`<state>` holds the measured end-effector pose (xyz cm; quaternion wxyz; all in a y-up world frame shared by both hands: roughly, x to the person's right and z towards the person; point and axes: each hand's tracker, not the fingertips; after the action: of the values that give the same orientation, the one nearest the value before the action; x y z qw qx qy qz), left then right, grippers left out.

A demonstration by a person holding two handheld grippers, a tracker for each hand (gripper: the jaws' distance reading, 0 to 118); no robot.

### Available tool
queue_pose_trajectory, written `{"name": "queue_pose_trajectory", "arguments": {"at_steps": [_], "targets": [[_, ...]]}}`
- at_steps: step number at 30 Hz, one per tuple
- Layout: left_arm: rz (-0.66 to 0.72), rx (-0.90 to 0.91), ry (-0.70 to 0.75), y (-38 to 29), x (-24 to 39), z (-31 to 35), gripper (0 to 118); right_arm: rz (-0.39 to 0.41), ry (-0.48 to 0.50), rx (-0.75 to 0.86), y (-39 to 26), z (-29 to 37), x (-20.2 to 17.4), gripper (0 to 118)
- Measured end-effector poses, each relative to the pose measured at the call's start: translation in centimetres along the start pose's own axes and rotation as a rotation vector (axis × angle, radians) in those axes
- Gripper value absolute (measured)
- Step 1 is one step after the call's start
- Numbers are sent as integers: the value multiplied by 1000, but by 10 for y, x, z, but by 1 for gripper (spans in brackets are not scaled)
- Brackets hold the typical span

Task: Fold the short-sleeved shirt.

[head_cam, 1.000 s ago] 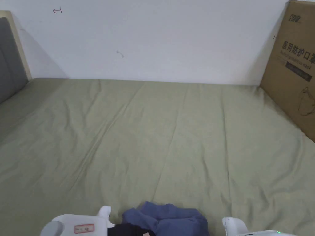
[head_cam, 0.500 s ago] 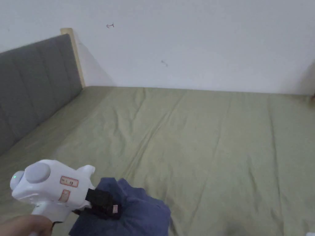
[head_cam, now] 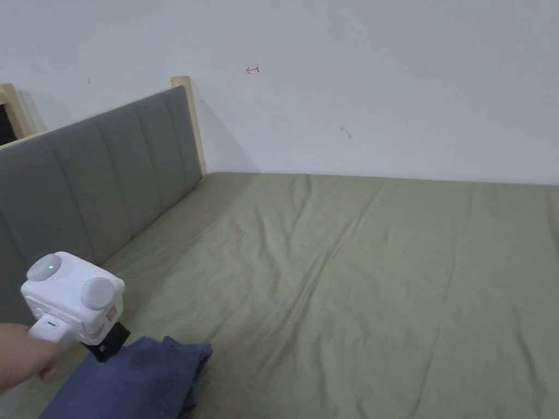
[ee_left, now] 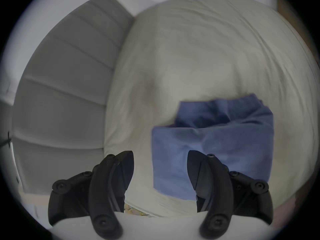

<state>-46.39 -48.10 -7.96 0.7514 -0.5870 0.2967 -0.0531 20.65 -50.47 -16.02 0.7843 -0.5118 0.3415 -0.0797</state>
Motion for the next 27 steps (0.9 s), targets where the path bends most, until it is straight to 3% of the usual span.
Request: {"name": "queue_pose_trajectory", "arguments": {"at_steps": [3, 6, 9, 11, 13, 14, 15, 16, 18, 21, 24, 27], "targets": [[150, 98, -80, -8, -16, 22, 76, 22, -3, 42, 1, 8, -5, 5], [293, 247, -289, -24, -7, 62, 97, 59, -19, 108, 4, 20, -7, 5], [338, 328, -501, -47, 39, 107, 99, 96, -26, 197, 11, 39, -12, 5], [338, 378, -629, -63, 76, 133, 87, 104, -42, 262, 15, 55, -15, 5], [322, 431, -775, -78, 114, 162, 81, 105, -40, 296, 18, 71, -18, 5], [318, 451, -821, -84, 129, 174, 56, 105, -35, 300, 19, 77, -18, 5], [328, 478, -846, -89, 145, 183, 23, 104, -39, 303, 20, 84, -19, 5], [335, 512, -843, -96, 157, 195, 1, 104, -69, 297, 20, 91, -20, 5], [320, 620, -906, -107, 175, 220, 1, 109, -156, 286, 20, 103, -23, 5], [278, 815, -755, -121, 200, 262, 0, 111, -104, 350, 18, 128, -26, 5], [331, 1032, -680, -133, 209, 302, 0, 171, -77, 580, 17, 162, -39, 5], [323, 1170, -557, -138, 217, 333, 0, 274, -184, 873, 11, 192, -61, 5]]}}
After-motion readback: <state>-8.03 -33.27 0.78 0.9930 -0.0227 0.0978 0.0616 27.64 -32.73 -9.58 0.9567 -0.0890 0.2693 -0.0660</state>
